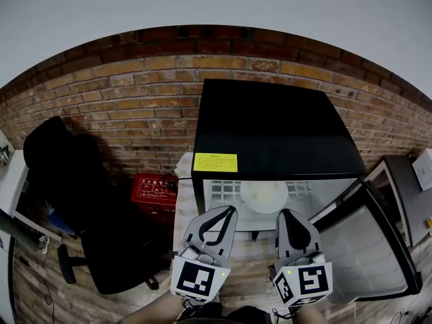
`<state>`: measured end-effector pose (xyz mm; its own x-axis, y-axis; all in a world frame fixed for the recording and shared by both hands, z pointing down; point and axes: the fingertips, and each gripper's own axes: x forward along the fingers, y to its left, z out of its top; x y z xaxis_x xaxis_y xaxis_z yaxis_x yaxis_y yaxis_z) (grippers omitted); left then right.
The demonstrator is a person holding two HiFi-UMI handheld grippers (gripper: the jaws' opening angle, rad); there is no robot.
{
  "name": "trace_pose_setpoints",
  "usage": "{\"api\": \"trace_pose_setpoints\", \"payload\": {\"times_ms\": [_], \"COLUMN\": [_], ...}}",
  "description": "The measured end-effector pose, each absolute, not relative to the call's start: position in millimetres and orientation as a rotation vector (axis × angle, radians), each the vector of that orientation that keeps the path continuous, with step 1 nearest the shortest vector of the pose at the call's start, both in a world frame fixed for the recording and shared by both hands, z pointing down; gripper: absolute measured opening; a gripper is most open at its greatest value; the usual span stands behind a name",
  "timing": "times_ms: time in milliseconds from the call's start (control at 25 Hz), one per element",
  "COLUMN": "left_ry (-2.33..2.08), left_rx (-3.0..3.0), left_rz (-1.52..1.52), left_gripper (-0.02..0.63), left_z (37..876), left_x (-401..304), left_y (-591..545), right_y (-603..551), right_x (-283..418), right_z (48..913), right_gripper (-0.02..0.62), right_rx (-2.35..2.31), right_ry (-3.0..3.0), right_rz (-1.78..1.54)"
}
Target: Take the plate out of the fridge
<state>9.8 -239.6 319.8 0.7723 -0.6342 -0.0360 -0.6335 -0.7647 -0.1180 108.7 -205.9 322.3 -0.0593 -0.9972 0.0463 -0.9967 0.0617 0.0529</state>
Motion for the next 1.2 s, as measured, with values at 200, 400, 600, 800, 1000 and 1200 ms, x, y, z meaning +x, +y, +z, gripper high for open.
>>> {"api": "trace_pose_setpoints", "payload": {"times_ms": [200, 400, 600, 800, 1000, 1200], "left_ry": [1.001, 0.999, 1.012, 1.027, 1.048, 1.061], "left_rx": [-2.853, -2.856, -2.855, -2.847, -2.843, -2.84], "left_rz": [0.0, -0.023, -0.041, -0.054, -0.061, -0.081], "left_gripper": [0.018, 0.018, 0.018, 0.018, 0.018, 0.018], "left_z": [321, 325, 326, 328, 331, 337], "left_x": [13, 20, 30, 40, 48, 53], "left_y": [-247, -249, -251, -254, -259, -263], "right_y": [-214, -217, -223, -229, -233, -238], "right_x": [112, 119, 131, 141, 154, 161], "right_z": [323, 323, 329, 339, 350, 369], "right_gripper": [0.031, 0.031, 0.031, 0.031, 0.037, 0.15], "right_rx": [2.111, 2.11, 2.102, 2.093, 2.1, 2.108], "right_ry": [-2.216, -2.218, -2.24, -2.249, -2.276, -2.31], "right_rz": [-0.012, -0.002, 0.057, 0.128, 0.228, 0.401]}}
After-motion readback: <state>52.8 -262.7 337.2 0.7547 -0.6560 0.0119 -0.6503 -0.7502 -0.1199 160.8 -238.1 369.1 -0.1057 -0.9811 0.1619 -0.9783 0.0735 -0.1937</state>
